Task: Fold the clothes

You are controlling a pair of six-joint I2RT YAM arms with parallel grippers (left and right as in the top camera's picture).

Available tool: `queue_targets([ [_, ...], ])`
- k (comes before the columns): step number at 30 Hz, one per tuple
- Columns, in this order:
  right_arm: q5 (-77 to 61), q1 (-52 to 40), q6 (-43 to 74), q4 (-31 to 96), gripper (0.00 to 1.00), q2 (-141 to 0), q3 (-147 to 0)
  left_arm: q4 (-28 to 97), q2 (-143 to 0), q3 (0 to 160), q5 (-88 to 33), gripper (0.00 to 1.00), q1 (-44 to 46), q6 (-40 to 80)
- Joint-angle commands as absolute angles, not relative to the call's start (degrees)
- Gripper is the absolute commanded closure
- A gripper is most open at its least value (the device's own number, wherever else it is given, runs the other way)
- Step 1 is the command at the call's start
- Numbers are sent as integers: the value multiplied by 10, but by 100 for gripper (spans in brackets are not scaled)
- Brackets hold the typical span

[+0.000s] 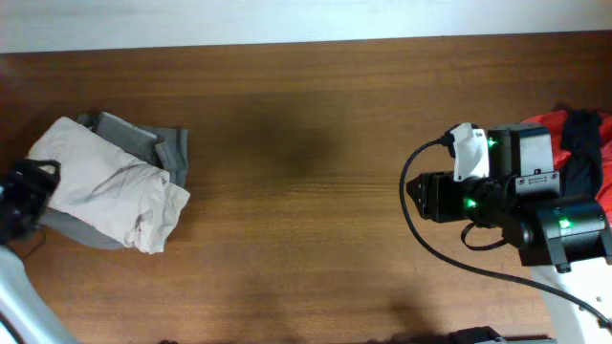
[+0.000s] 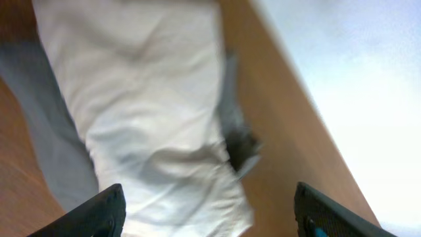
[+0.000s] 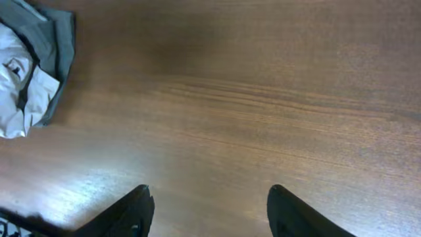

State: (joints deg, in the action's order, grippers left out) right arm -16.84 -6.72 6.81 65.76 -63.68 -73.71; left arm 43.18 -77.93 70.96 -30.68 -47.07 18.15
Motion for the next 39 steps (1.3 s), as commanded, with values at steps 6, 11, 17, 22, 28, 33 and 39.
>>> queue_targets([
  [6, -158, -67, 62, 631, 39, -631, -743, 415, -761, 713, -274, 98, -413, 75],
  [11, -160, -67, 65, 630, 39, -631, -743, 431, -868, 713, -232, 99, -316, 22],
  [17, -160, -67, 65, 643, 39, -631, -743, 444, -1016, 713, -164, 99, -223, 33],
  [22, -160, -67, 65, 648, 39, -631, -743, 401, -1127, 713, -66, 100, -209, 114],
  [28, -160, -67, 64, 653, 39, -631, -743, 299, -1189, 713, -79, 99, -220, 134],
  [33, -160, -67, 64, 662, 39, -631, -743, 320, -1180, 769, -87, 99, -236, 129],
  [39, -160, -67, 64, 665, 39, -631, -743, 483, -1148, 892, -177, 83, -250, 123],
])
